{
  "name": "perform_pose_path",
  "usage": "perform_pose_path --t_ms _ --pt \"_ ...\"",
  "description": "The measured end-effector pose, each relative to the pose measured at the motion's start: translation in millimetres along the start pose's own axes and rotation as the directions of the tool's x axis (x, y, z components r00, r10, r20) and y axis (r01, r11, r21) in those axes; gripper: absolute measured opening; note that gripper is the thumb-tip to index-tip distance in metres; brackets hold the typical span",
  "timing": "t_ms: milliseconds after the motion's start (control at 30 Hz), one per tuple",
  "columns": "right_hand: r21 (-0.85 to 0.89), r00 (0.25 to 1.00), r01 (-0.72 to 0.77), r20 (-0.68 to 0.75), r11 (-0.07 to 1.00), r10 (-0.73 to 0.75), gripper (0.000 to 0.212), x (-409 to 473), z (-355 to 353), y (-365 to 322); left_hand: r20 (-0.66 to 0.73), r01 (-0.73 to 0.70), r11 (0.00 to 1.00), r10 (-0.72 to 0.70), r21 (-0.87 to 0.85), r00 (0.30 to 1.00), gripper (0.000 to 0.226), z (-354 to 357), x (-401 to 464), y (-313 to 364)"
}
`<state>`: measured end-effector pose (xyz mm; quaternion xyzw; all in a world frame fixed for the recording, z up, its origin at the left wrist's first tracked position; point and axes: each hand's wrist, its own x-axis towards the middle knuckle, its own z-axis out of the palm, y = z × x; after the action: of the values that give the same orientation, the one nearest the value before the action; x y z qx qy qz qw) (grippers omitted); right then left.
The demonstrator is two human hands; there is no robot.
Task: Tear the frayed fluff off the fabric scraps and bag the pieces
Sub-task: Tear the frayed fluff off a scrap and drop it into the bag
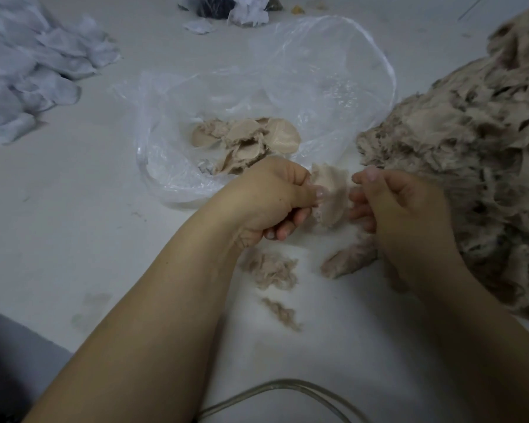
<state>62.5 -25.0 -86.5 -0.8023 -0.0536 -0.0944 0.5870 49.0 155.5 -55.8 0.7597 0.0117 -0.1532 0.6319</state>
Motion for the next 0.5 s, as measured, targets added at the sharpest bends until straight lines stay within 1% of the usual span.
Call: perform_pose_path --t_ms 33,100,267,333,433,500 --pt "-0.037 0.999 0.001 0.04 0.999 0.001 0.028 -0.7 0.5 0.8 -0.005 -0.001 1.0 0.001 -0.012 1.0 0.03 0.1 -0.1 0.2" --pt "-0.109 0.996 0.021 0.087 0.994 -0.011 0.022 -1.4 1.4 3.8 -0.001 0.001 1.0 -0.001 -0.029 1.0 0.025 0.4 -0.3 0.8" --pt "-0.199 0.995 0.067 0.09 0.978 -0.05 0.013 3.1 -2.1 10.9 -0.012 -0.006 0.998 0.005 -0.063 1.0 0.028 -0.8 0.3 0.5" --pt "-0.208 0.997 0.059 0.068 0.976 -0.046 0.013 3.6 -3.3 13.5 -0.016 -0.007 0.998 0.006 -0.059 1.0 0.03 -0.3 0.4 0.2" --pt "-0.178 0.998 0.041 -0.039 0.983 -0.049 0.02 4.9 -6.0 12.7 -0.028 -0.012 0.998 0.011 -0.06 1.0 0.032 -0.3 0.0 0.1" --pt "-0.137 0.995 0.076 -0.051 0.988 -0.084 0.022 5.0 -6.8 9.0 -0.052 -0.025 0.996 0.02 -0.088 0.998 0.033 -1.8 0.4 -0.2"
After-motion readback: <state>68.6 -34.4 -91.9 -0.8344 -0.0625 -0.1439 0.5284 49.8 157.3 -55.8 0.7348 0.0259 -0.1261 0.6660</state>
